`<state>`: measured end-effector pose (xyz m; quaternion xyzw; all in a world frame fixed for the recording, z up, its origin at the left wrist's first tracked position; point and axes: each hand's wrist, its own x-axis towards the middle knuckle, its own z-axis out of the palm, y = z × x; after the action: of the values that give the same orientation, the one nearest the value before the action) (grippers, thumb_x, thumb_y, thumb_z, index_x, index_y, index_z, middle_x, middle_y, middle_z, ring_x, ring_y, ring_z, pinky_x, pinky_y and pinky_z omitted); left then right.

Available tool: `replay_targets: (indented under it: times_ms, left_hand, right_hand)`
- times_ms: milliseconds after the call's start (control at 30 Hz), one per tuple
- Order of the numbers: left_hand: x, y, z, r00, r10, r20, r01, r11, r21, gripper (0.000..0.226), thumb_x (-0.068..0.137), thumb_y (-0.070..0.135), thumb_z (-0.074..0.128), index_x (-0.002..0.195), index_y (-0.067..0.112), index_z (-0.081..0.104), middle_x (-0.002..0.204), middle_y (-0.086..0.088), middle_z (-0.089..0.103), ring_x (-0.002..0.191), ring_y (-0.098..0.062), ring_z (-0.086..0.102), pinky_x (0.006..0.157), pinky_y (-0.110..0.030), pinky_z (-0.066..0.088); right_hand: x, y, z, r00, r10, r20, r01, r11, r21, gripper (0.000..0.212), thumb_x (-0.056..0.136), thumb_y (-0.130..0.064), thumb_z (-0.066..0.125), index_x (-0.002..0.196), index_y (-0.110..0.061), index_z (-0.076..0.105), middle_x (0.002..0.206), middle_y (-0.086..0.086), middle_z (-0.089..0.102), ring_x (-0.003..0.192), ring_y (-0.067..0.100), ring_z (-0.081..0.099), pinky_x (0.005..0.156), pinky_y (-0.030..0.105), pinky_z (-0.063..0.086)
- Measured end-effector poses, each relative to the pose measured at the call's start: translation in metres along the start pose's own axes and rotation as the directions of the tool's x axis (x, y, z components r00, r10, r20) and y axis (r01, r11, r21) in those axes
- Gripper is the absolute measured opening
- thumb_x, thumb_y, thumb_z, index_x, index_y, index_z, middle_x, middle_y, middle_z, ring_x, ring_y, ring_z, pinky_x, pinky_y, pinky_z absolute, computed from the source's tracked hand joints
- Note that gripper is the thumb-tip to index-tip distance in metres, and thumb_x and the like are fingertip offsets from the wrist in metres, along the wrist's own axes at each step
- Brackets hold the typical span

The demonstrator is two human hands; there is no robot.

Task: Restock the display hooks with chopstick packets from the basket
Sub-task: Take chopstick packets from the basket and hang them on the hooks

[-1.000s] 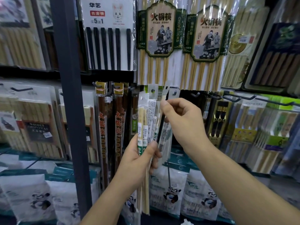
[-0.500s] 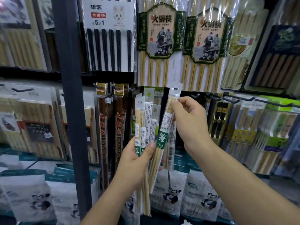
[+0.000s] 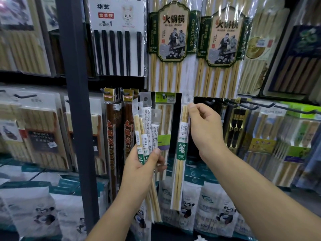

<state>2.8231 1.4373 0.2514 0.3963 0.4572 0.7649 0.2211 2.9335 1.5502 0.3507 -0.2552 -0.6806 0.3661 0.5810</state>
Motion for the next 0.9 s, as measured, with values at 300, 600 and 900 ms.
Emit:
replay_targets:
  times_ms: [300, 600, 900]
  left_hand:
    - [-0.003, 0.004, 0.003, 0.999, -0.011, 0.043, 0.011, 1.0, 0.008, 0.016, 0.098, 0.021, 0.065, 0.094, 0.035, 0.071, 0.079, -0.001, 0.07, 0.074, -0.014, 0.068, 0.066, -0.034, 0.063]
    - [-0.006, 0.01, 0.001, 0.999, 0.0, 0.053, -0.004, 0.998, 0.064, 0.012, 0.097, 0.031, 0.068, 0.095, 0.043, 0.069, 0.078, -0.004, 0.069, 0.064, -0.015, 0.066, 0.058, -0.026, 0.058]
    - [-0.006, 0.013, 0.005, 0.999, -0.008, 0.041, 0.008, 1.0, 0.007, 0.025, 0.09, 0.016, 0.075, 0.092, 0.041, 0.074, 0.088, -0.004, 0.075, 0.075, -0.016, 0.071, 0.06, -0.029, 0.062]
  right_hand:
    - [-0.003, 0.004, -0.003, 0.999, 0.039, -0.026, -0.039, 0.999, 0.018, 0.041, 0.105, -0.033, 0.052, 0.078, -0.003, 0.06, 0.064, -0.002, 0.047, 0.061, 0.009, 0.042, 0.056, 0.021, 0.037]
    - [0.007, 0.015, -0.002, 0.996, 0.073, -0.06, -0.079, 0.991, -0.106, 0.039, 0.101, -0.037, 0.055, 0.076, -0.01, 0.066, 0.059, -0.01, 0.051, 0.058, 0.005, 0.047, 0.064, 0.03, 0.043]
    - [-0.005, 0.018, -0.009, 0.991, 0.044, -0.126, -0.067, 0.981, -0.18, 0.033, 0.096, -0.043, 0.065, 0.078, -0.016, 0.063, 0.067, -0.008, 0.055, 0.058, -0.002, 0.05, 0.059, 0.02, 0.04]
